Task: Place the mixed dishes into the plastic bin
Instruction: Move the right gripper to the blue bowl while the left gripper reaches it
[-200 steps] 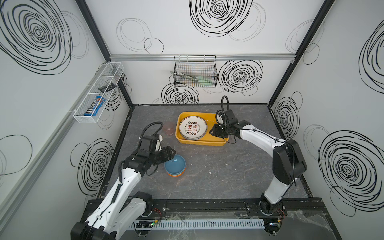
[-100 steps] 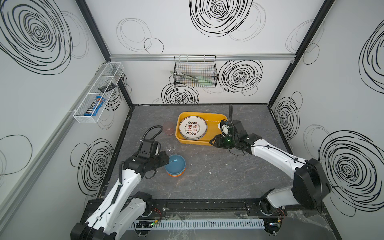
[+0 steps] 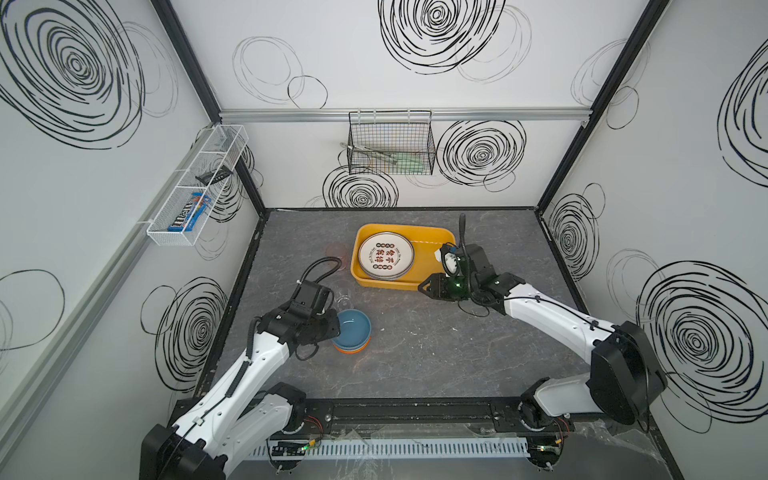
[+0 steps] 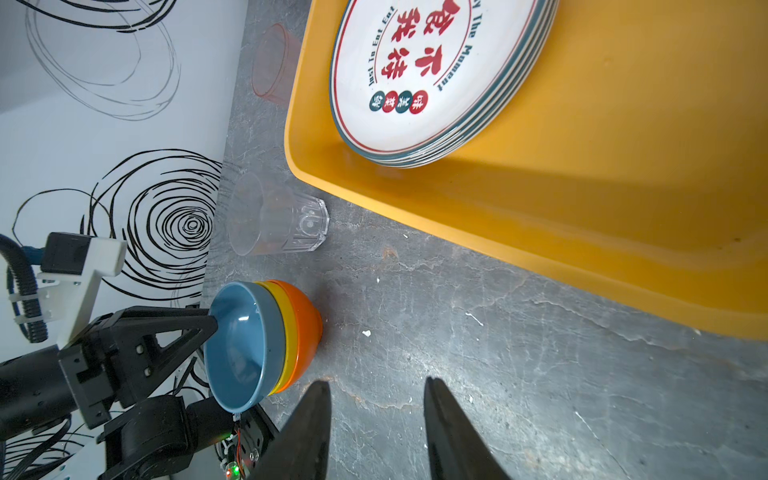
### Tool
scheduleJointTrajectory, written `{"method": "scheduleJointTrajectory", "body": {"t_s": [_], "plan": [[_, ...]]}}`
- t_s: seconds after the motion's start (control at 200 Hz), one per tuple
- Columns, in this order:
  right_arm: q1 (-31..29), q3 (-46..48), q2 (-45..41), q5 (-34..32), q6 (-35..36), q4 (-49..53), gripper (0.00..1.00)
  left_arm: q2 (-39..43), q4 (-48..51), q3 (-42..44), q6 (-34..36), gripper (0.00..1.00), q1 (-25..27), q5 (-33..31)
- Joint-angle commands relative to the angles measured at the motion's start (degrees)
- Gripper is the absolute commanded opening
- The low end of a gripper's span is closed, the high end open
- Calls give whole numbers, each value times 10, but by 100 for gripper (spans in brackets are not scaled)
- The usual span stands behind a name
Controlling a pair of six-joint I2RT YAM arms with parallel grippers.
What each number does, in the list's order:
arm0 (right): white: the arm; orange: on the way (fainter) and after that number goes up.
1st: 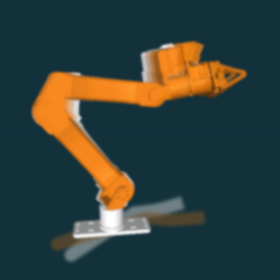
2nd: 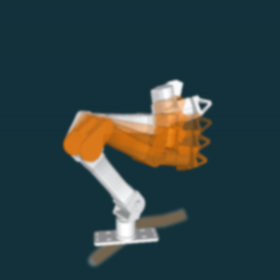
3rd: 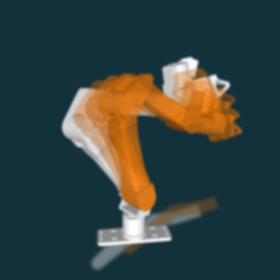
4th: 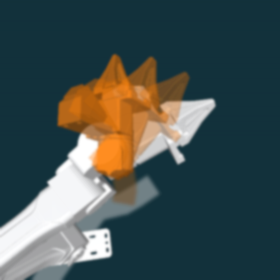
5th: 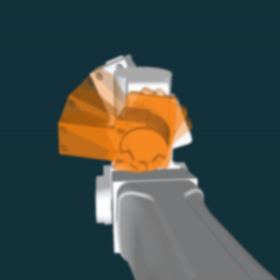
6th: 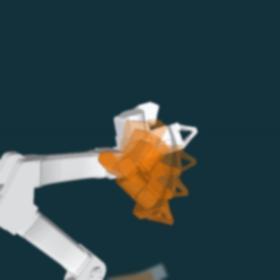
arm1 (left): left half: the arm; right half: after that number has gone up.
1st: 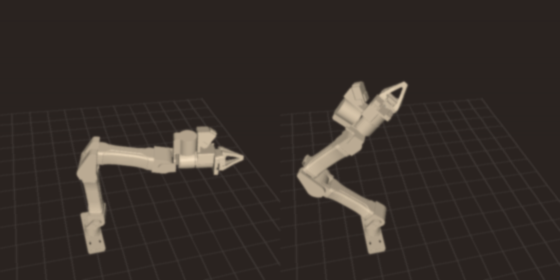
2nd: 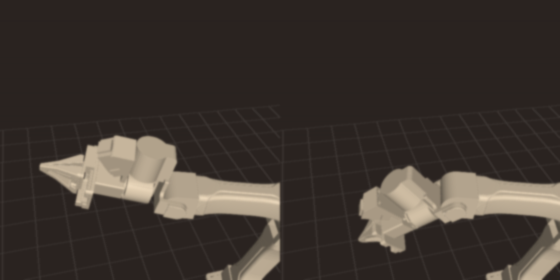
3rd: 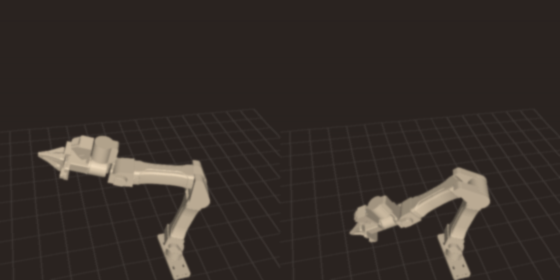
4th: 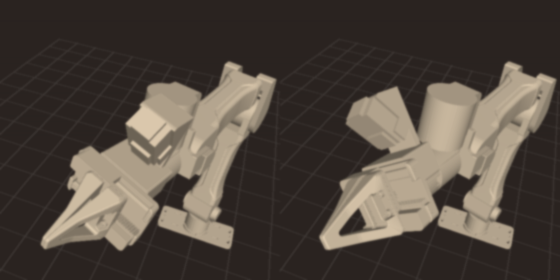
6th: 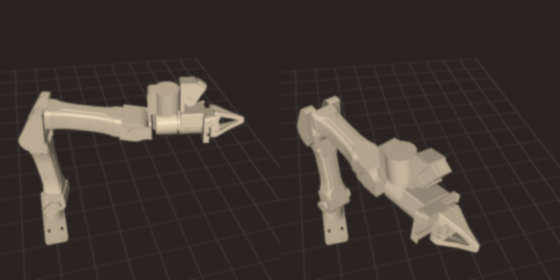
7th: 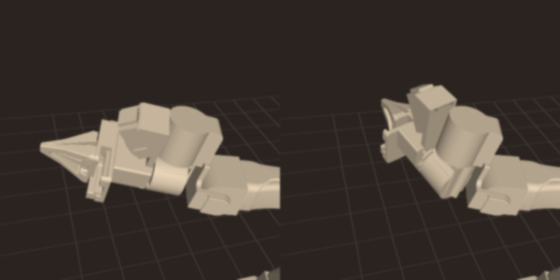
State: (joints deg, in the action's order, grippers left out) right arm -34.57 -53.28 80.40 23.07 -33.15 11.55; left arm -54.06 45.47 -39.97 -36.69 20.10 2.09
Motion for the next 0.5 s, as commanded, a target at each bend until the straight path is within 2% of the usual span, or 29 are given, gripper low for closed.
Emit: {"method": "scheduleJointTrajectory", "body": {"t_s": [0.0, 0.2, 0.28, 0.49], "plan": [[-3, 5, -17, -1, -2, -10, 42, -8, 9, 4, -7, 34, 8, -13], [-3, 6, -22, -3, -1, -10, 42, -21, 11, 4, -6, 27, 16, -13], [-3, 7, -23, -6, 0, -9, 42, -24, 11, 4, -5, 21, 17, -11], [-3, 11, -23, -9, 1, -9, 42, -21, 10, 3, -4, 11, 17, -9]]}}
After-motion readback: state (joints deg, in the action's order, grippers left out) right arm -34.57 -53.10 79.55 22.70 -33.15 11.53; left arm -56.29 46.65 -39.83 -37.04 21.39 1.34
